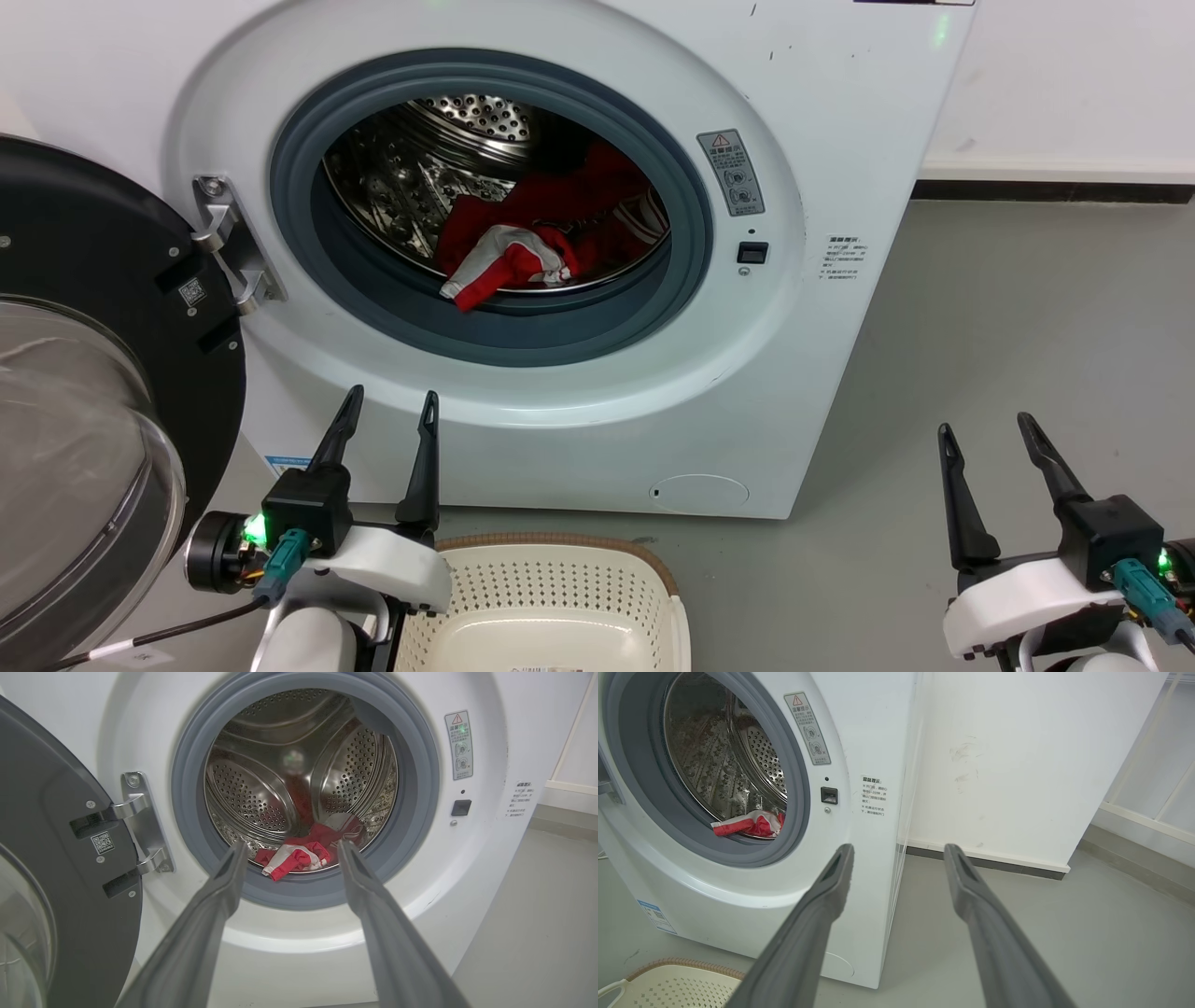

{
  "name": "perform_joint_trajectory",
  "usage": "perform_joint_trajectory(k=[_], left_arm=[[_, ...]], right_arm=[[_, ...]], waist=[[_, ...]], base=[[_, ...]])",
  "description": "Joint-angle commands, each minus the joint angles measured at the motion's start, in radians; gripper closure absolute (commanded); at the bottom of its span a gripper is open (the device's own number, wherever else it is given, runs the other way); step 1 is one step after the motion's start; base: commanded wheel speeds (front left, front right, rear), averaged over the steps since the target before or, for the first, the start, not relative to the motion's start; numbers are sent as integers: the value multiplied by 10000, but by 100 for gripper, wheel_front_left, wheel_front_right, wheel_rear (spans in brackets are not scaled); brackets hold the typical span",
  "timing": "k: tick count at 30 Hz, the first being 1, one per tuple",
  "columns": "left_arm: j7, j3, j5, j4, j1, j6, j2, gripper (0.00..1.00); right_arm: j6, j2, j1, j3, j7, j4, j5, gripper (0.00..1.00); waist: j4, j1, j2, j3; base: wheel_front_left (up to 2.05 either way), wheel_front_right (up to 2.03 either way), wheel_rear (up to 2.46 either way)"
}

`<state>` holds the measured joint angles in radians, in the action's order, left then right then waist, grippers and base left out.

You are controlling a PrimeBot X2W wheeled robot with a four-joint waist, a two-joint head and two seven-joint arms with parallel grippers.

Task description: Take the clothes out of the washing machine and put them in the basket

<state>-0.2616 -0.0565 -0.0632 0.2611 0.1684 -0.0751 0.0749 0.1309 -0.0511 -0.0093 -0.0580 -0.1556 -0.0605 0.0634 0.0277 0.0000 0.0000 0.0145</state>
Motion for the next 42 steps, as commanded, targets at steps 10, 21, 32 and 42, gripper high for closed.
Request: perform_joint_trajectory(k=[10,21,32,42], left_arm=[[-42,102,9,64,34,-82,-73,0],[-40,117,132,74,315,-77,-119,0],[-40,229,267,263,1926,95,-73,0],[-39,452,507,1578,4087,232,519,0]], right_arm=[[-3,17,110,-13,13,-30,59,0],[-3,17,-38,16,35,46,-83,0],[-3,17,-694,310,73,516,-102,0],[-5,18,-1463,708,-118,548,-333,0]], waist=[[14,0,0,15],[-9,0,0,168],[-312,0,0,1454],[-1154,0,0,2891]], base=[[0,0,0],[0,0,0],[0,0,0],[0,0,0]])
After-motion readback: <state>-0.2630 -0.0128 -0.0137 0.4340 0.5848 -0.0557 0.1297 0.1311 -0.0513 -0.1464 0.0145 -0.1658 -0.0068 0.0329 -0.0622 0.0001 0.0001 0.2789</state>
